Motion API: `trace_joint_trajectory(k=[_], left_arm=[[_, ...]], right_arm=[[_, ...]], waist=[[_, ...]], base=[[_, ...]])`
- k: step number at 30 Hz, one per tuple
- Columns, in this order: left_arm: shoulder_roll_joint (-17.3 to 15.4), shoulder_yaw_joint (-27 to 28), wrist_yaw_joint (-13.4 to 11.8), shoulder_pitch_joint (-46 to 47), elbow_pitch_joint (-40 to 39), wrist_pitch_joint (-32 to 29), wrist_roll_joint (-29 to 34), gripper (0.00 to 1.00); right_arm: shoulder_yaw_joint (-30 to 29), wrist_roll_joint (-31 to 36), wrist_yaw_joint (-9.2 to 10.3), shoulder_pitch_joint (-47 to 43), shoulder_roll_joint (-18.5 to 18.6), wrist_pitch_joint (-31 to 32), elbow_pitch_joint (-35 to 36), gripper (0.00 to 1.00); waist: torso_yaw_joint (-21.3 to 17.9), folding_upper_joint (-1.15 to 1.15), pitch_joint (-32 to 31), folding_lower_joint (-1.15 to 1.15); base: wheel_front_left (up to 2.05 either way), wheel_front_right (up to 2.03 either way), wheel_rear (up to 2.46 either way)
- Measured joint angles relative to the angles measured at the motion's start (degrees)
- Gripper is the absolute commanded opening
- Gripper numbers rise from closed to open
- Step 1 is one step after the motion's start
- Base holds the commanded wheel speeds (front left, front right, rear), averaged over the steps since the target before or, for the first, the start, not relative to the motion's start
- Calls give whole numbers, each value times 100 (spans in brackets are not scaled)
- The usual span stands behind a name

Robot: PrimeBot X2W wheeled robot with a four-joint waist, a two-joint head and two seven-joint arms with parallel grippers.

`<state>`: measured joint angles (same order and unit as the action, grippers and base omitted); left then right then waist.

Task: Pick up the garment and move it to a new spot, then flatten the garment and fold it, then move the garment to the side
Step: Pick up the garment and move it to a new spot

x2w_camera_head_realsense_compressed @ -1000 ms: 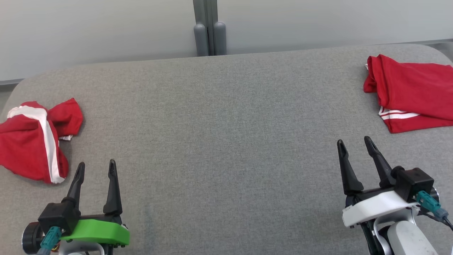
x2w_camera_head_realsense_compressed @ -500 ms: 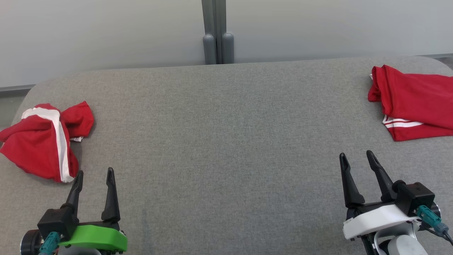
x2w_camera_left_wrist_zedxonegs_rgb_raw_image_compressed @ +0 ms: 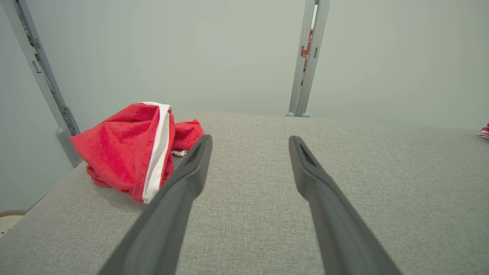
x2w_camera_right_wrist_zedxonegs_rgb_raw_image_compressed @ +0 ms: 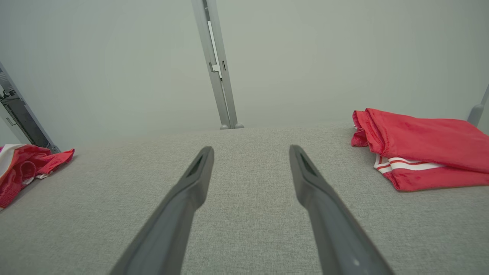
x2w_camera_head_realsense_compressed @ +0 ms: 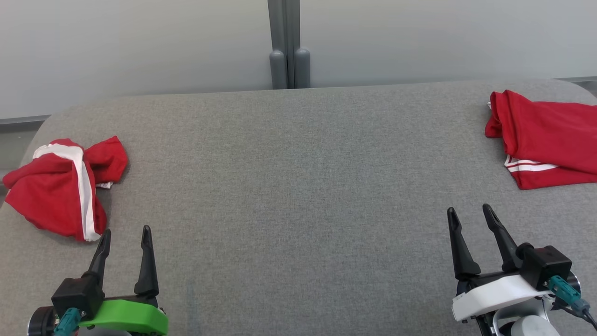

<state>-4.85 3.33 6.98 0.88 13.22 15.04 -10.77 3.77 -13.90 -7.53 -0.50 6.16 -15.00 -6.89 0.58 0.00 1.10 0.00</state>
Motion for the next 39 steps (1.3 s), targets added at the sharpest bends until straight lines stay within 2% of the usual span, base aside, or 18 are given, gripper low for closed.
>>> trace_joint_trajectory(k=[10, 18, 39], left_arm=[[9, 33, 8, -1, 20, 0, 26, 100], [-12, 105, 8, -1, 21, 0, 37, 100], [-66, 364, -54, -38, 11, 0, 22, 100]], right_arm=[[-13, 20, 0, -57, -14, 0, -10, 100], [24, 20, 0, -104, -42, -1, -18, 100], [68, 44, 0, 28, -59, -4, -186, 100]], waist=[[163, 0, -56, 0], [514, 0, -67, 0], [1933, 0, 73, 0]], base=[[0, 0, 0], [0, 0, 0], [0, 0, 0]])
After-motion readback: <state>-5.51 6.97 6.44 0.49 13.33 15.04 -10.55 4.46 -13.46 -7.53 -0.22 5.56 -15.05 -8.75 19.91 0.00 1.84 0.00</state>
